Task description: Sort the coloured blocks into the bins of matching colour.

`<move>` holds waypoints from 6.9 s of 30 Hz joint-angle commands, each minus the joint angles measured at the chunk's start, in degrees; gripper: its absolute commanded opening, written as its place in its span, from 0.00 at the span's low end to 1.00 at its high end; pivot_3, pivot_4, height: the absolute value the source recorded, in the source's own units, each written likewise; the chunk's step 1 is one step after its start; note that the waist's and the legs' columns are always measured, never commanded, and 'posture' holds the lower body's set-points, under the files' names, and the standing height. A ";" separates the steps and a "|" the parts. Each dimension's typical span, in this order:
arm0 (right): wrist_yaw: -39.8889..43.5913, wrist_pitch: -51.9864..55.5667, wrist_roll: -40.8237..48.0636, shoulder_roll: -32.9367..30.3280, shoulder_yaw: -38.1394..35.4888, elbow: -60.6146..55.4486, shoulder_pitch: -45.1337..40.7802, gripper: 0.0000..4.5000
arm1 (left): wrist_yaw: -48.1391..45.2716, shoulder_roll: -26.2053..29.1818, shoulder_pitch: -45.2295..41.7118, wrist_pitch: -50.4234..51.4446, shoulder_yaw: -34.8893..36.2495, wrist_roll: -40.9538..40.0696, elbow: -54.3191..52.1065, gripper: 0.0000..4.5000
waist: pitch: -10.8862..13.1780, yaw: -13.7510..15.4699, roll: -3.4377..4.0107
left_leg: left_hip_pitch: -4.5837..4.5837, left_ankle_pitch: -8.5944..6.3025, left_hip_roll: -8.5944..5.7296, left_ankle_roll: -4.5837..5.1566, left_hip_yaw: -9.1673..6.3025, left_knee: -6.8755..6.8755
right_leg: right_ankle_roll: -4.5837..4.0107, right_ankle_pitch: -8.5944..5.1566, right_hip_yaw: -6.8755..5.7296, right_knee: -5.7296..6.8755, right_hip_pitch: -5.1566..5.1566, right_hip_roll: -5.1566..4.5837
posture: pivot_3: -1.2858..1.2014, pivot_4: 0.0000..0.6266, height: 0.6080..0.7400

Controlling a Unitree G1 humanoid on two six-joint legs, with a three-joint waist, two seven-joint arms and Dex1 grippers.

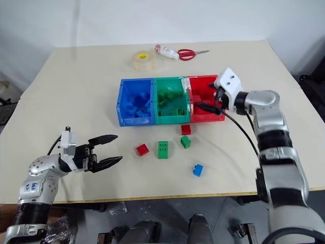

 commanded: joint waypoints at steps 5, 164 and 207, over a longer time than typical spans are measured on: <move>7.59 15.91 13.60 -15.04 -11.53 -38.73 31.78 1.00 | -2.23 0.90 -3.11 -3.62 0.70 0.95 5.11 1.00 | 0.01 1.20 0.04 | -0.09 -0.03 -0.04 0.02 0.08 0.11 | 0.00 0.00 -0.03 -0.07 -0.02 -0.05 | 0.52 0.24 1.00; -16.72 -2.84 -3.91 18.74 4.40 17.15 -19.56 0.92 | -0.01 -4.48 3.42 -4.26 -2.48 1.08 -4.57 1.00 | 0.08 -1.00 -0.12 | 0.11 -0.34 0.52 -0.07 0.68 0.11 | -0.20 0.18 -0.46 0.09 -0.34 0.17 | 0.52 0.24 1.00; -17.53 28.27 12.45 5.65 -2.08 -35.68 25.21 1.00 | -8.11 -2.06 -1.64 -8.12 2.58 -2.59 2.07 1.00 | 0.08 1.17 -0.12 | 0.14 -0.48 0.66 0.03 1.19 0.67 | -0.14 0.21 -0.44 -0.12 -0.13 0.15 | 0.52 0.24 1.00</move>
